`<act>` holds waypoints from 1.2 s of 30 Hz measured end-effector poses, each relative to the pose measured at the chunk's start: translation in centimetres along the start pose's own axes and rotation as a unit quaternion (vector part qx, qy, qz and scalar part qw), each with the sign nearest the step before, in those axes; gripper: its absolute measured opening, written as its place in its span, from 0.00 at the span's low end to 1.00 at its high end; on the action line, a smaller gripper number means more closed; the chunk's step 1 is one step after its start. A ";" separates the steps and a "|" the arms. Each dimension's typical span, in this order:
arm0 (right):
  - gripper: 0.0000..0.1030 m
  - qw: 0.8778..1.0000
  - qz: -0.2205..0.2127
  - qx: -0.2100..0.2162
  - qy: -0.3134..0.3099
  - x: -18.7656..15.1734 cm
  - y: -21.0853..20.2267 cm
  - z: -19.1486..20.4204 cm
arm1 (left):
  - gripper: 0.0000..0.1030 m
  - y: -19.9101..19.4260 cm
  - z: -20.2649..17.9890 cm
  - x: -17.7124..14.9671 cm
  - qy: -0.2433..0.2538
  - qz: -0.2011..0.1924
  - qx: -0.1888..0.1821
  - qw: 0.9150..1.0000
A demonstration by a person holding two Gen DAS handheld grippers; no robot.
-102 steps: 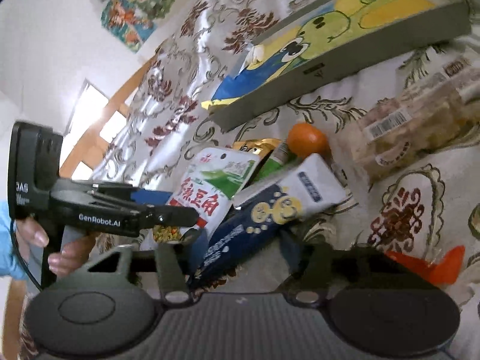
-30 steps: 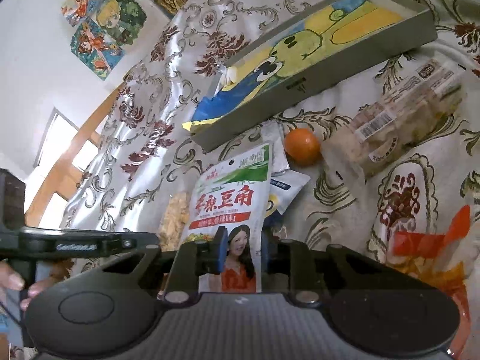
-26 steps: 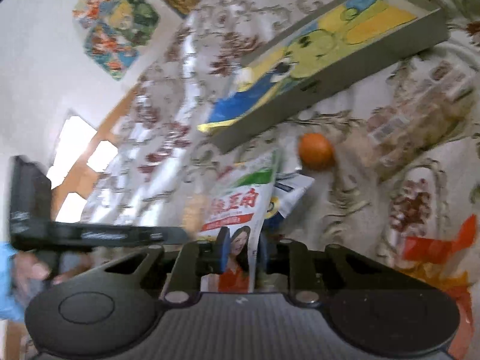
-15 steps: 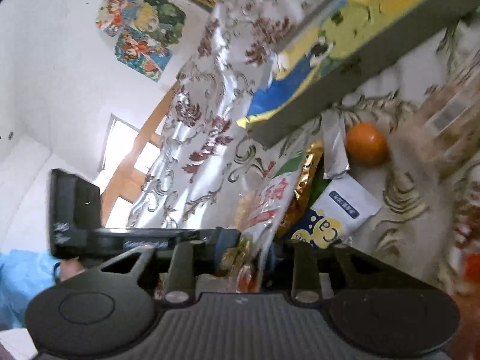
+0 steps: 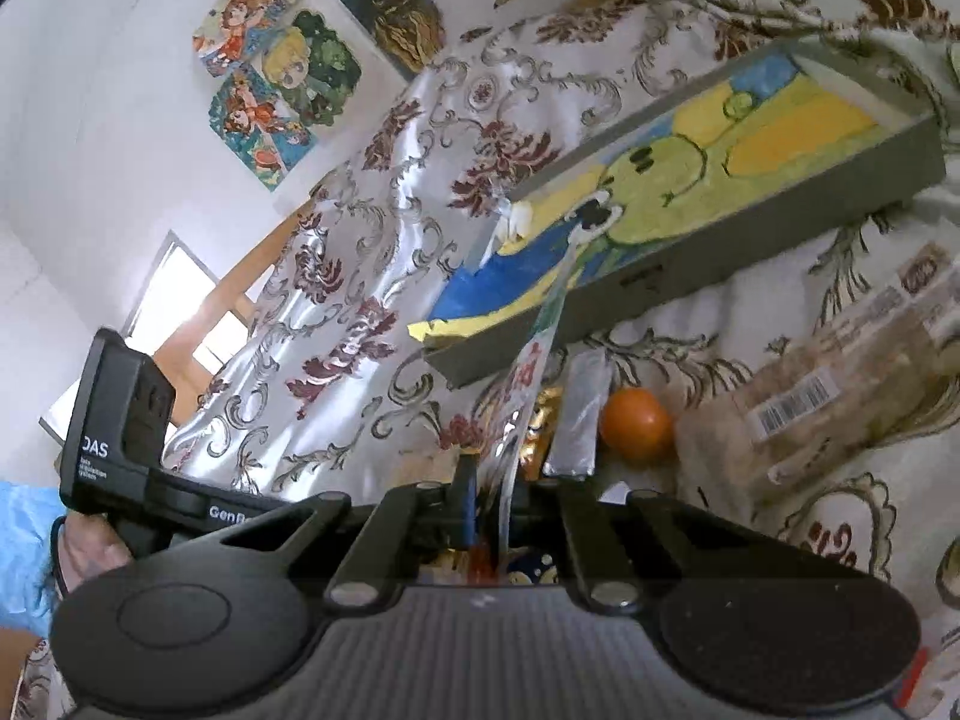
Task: Organize snacks
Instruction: 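Carry both held bags over the gray tray and lower them inside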
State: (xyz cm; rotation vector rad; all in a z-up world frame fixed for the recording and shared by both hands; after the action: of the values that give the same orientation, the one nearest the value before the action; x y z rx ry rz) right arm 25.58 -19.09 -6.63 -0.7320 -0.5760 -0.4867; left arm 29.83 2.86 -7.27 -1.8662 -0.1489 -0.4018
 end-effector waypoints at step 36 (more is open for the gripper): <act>0.04 0.999 -0.036 -0.007 -0.034 0.6 -2.3 0.8 | 0.25 -6.6 -4.8 -3.4 0.083 -0.043 0.061 0.994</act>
State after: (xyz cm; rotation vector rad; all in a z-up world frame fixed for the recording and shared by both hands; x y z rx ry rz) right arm 24.37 -20.11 -4.70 -0.7456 -0.6655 -0.5353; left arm 23.70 0.85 -1.23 -1.7015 -0.1384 -0.5914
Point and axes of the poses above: each gripper's, at about its wrist camera, not at the fingertips, and y roughly the way its jaws point, z to its left, x to its top, the point moved 3 cm from there along y, roughly the way its jaws point, and after that the axes turned 2 degrees about z, right-handed, at the moved point
